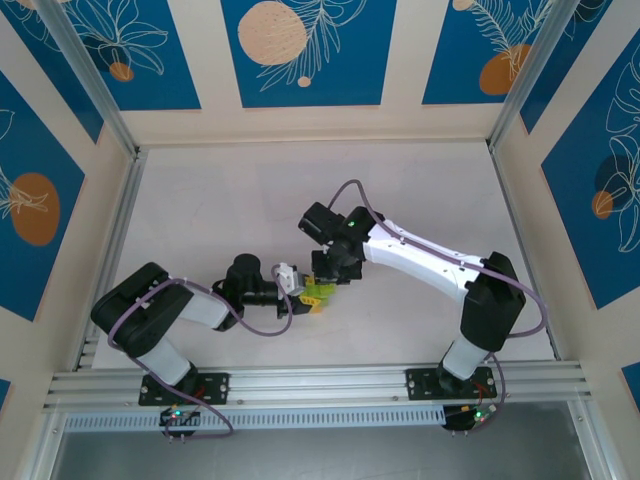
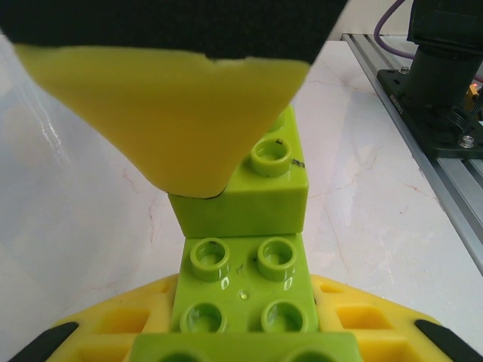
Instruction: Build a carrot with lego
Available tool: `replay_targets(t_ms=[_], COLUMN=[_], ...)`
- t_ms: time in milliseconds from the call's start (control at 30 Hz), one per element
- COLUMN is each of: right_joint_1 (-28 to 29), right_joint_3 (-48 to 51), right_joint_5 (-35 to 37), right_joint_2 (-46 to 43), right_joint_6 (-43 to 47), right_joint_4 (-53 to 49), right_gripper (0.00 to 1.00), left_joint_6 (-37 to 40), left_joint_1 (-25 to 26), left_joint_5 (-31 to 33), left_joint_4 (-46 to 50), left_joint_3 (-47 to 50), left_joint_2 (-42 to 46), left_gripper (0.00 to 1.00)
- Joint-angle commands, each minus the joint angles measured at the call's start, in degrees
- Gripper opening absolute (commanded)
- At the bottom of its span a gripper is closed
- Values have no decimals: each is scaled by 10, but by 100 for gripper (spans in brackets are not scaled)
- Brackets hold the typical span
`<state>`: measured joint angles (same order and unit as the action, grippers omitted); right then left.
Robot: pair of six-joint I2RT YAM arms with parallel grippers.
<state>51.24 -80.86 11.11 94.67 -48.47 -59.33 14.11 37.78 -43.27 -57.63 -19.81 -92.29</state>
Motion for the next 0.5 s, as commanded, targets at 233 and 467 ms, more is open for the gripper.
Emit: replay_targets(t_ms=[233, 467], right_joint_1=[1, 2], right_joint_3=[64, 92], right_joint_5=[9, 7], right_joint_2=[27, 31], right_joint_6=[-15, -27], right_joint_4=[-30, -15], right_gripper=[23, 23], left_joint_6=[15, 15], left_joint_1=[2, 3], left_joint_5=[7, 8], left_joint_4=[24, 23], left_joint_3=[-3, -2], left_joint_2=[4, 5], left_gripper=[23, 23])
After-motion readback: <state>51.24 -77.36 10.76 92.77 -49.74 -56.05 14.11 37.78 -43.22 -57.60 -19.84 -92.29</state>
